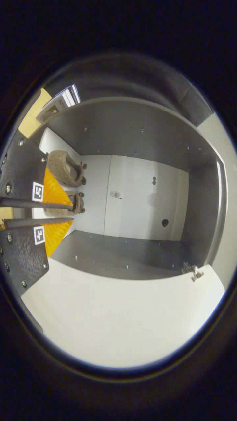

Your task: Open the shoe cabinet door, grab the shoes and put them into the shoe cabinet, then close the shoe cabinet door.

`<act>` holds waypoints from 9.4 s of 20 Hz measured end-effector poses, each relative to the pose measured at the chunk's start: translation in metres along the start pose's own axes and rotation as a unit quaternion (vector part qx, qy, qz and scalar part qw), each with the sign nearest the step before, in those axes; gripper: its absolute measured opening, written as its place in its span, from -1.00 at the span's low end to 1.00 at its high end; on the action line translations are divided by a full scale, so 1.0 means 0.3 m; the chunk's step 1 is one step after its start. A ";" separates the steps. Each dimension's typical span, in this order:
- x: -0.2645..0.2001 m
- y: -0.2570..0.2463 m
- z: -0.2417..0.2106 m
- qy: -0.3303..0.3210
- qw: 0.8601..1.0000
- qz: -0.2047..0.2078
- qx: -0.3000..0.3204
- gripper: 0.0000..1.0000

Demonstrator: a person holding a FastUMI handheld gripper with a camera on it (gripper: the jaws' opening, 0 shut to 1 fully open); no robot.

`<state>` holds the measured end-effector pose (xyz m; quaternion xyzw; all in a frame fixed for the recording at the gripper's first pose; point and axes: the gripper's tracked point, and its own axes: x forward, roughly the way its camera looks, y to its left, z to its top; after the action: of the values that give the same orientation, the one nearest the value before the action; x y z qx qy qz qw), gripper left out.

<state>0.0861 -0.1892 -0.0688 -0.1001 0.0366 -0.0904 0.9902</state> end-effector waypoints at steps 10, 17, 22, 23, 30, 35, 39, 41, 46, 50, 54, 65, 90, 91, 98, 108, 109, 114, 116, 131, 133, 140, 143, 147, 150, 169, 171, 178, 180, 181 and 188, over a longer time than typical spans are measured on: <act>-0.395 -0.160 -0.058 0.015 1.000 0.008 0.019 -0.74; -0.636 -0.233 -0.074 0.011 0.999 0.016 0.029 -0.74; -0.774 -0.335 -0.070 0.001 1.000 0.004 0.030 -0.74; -0.799 -0.365 -0.069 -0.003 1.000 -0.003 0.031 -0.74; -0.920 -0.609 -0.059 -0.020 0.996 -0.068 0.045 -0.74; -0.968 -0.751 -0.061 -0.035 0.992 -0.113 0.050 -0.74; -0.947 -0.786 -0.082 -0.033 0.990 -0.125 0.062 -0.66; -0.934 -0.789 -0.097 -0.025 0.990 -0.126 0.063 -0.56; -0.923 -0.776 -0.102 -0.026 0.990 -0.122 0.068 -0.22; -0.927 -0.748 -0.104 -0.028 0.990 -0.114 0.071 -0.23; -0.934 -0.695 -0.105 -0.031 0.992 -0.090 0.085 -0.23; -0.890 -0.392 -0.062 -0.043 0.994 0.044 0.090 -0.23; -0.469 0.436 -0.051 -0.007 0.973 0.210 0.094 -0.17; -0.447 0.447 -0.048 -0.007 0.973 0.207 0.098 -0.17; -0.349 0.507 -0.059 -0.005 0.976 0.193 0.104 -0.17; -0.217 0.575 -0.040 -0.011 0.980 0.168 0.111 -0.14; -0.205 0.578 -0.039 -0.012 0.980 0.164 0.112 -0.14; -0.171 0.589 -0.035 -0.018 0.984 0.142 0.108 -0.06; -0.158 0.589 -0.036 -0.021 0.986 0.130 0.103 -0.04; -0.108 0.606 -0.023 -0.030 0.991 0.088 0.100 0.31; -0.105 0.606 -0.024 -0.034 0.991 0.083 0.095 0.31; -0.105 0.607 -0.024 -0.038 0.993 0.073 0.090 0.31; -0.107 0.614 -0.023 -0.035 0.992 0.076 0.095 0.32; -0.142 0.608 0.004 -0.045 0.991 0.076 0.099 0.36; -0.199 0.593 0.018 -0.050 0.991 0.078 0.096 0.36; -0.453 -0.194 0.066 -0.073 0.992 0.078 0.067 0.36; -0.408 -0.304 0.035 -0.072 0.992 0.079 0.068 0.36; -0.447 -0.750 0.008 -0.097 0.993 0.057 0.018 0.37; -0.438 -0.863 -0.015 -0.104 0.993 0.050 0.010 0.37; -0.431 -0.919 -0.030 -0.107 0.993 0.049 0.008 0.37; -0.254 -1.283 -0.348 -0.088 0.996 0.033 0.013 0.37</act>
<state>-0.0641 -0.5659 -0.0878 -0.0930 -0.0483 -0.0490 0.9933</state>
